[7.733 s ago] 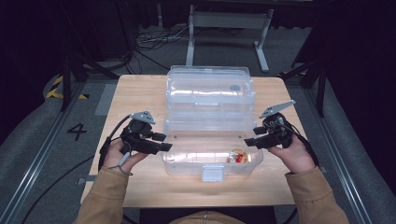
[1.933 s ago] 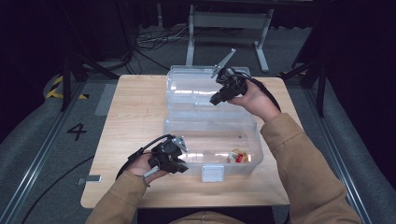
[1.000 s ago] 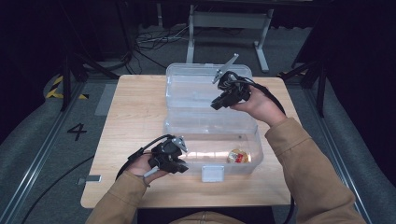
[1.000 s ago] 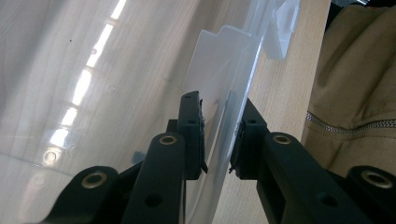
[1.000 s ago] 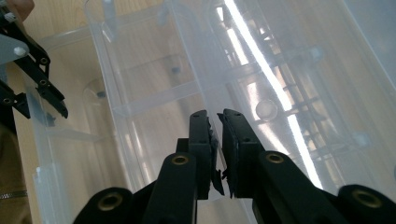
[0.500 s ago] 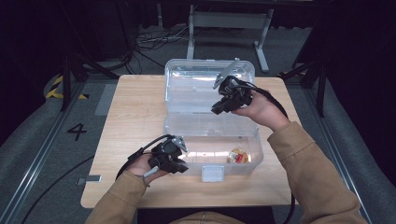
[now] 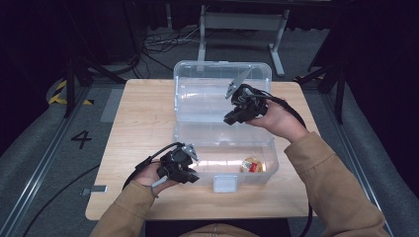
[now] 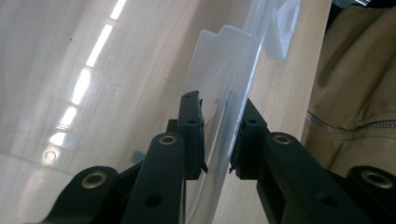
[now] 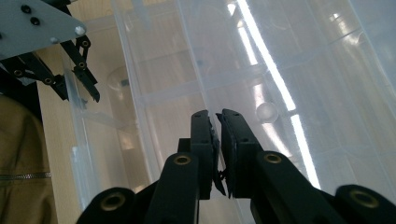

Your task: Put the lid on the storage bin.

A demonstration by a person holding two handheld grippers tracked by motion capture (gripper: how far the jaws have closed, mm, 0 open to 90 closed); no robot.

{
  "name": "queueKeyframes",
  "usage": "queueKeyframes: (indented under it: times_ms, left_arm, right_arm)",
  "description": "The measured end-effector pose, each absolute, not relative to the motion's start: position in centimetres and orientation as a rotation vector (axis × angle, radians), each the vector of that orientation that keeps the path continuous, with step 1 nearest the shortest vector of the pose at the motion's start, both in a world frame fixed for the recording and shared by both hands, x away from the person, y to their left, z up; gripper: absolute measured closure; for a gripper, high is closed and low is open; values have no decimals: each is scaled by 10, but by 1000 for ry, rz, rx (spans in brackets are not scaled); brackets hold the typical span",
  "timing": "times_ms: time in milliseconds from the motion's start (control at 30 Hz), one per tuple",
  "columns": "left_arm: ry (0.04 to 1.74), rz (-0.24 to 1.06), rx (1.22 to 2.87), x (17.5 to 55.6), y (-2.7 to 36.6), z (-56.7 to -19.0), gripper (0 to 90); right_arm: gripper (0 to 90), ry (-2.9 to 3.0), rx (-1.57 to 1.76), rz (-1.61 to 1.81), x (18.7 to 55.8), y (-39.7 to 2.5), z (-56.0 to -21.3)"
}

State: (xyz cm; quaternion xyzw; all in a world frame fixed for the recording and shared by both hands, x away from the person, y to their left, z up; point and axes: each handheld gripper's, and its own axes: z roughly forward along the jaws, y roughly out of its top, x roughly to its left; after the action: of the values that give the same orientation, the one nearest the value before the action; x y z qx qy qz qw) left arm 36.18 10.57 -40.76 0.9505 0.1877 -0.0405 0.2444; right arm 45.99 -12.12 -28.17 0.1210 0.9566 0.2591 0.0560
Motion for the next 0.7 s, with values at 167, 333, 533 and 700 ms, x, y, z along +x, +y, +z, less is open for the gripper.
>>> queueKeyframes:
  times_ms: [167, 333, 533, 700]
  left_arm:
    - [517, -113, 2591, 362, 105, -408, 770]
    - [514, -112, 2595, 362, 106, -408, 770]
    - [513, -112, 2595, 362, 106, -408, 770]
    - [511, -113, 2593, 362, 106, -408, 769]
  right_arm:
    - [841, 2907, 358, 782, 454, -121, -282]
    - [842, 2901, 345, 791, 449, -122, -283]
    - [844, 2909, 343, 789, 443, -123, -284]
    - [846, 2915, 327, 782, 438, -123, -285]
